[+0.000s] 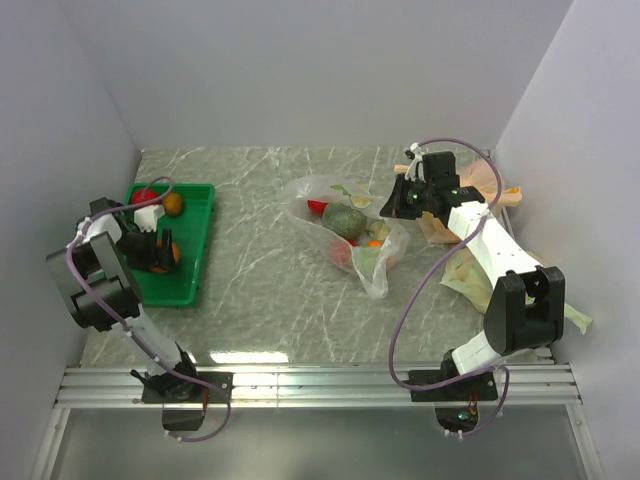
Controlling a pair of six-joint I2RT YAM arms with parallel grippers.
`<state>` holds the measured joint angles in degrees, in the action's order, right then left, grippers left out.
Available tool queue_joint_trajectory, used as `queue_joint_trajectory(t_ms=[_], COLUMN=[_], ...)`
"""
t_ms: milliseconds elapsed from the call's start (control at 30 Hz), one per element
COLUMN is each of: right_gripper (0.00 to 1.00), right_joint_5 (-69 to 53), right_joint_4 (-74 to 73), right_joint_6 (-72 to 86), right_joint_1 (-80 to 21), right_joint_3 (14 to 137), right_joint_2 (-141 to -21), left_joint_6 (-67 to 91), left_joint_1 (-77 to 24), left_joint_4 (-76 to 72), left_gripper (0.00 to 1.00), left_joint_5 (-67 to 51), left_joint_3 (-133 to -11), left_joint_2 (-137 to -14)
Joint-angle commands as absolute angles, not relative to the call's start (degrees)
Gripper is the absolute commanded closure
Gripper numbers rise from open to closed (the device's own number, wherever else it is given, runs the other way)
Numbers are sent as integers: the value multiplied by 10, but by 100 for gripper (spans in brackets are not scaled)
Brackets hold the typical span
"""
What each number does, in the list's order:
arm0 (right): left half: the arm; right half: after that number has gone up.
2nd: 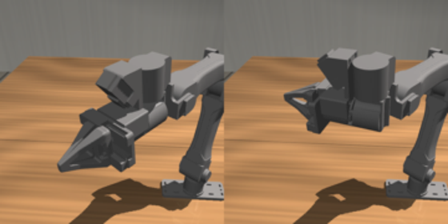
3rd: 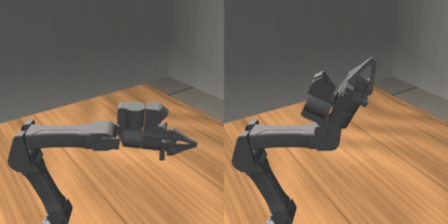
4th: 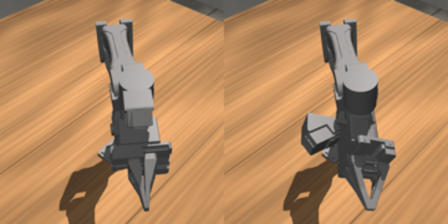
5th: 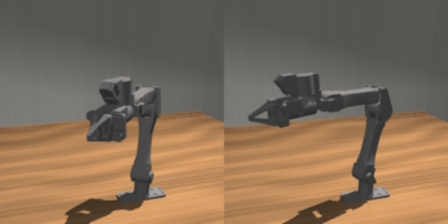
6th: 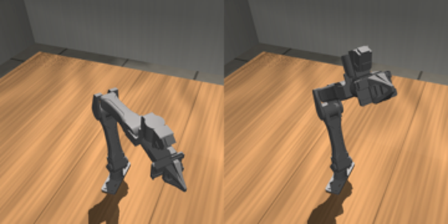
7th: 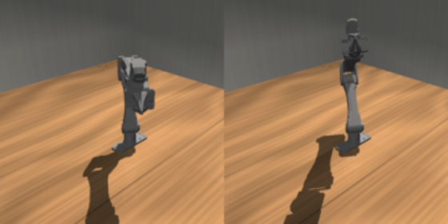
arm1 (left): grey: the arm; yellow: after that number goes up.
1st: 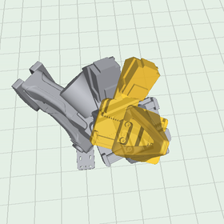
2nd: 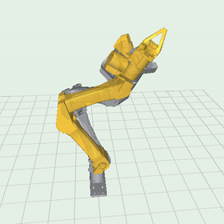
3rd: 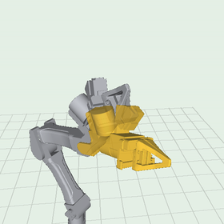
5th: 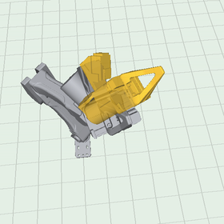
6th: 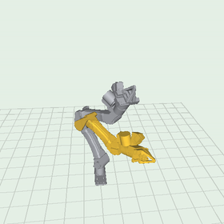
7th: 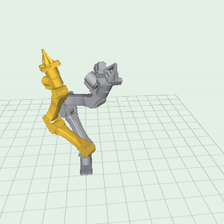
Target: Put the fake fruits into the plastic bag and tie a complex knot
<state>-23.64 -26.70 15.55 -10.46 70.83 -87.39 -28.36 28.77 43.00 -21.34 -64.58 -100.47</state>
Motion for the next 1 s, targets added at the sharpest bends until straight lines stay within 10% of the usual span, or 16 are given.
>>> queue_joint_trajectory(t_ms=[0, 333, 967], right_gripper=[100, 100, 100], right_joint_5=[-239, -248, -257], right_joint_4=[-260, -261, -261], right_joint_6=[153, 149, 152], right_joint_1=[-101, -102, -102], right_joint_3=[715, 715, 749], right_joint_2=[-868, -872, -897], left_joint_6=[-284, -288, -136], left_joint_1=[286, 226, -318], left_joint_4=[436, 576, 399], left_gripper=[48, 61, 58], left_joint_5=[-243, -346, -321], left_joint_3=[-693, -864, -1099], left_joint_2=[-1007, -947, -1053])
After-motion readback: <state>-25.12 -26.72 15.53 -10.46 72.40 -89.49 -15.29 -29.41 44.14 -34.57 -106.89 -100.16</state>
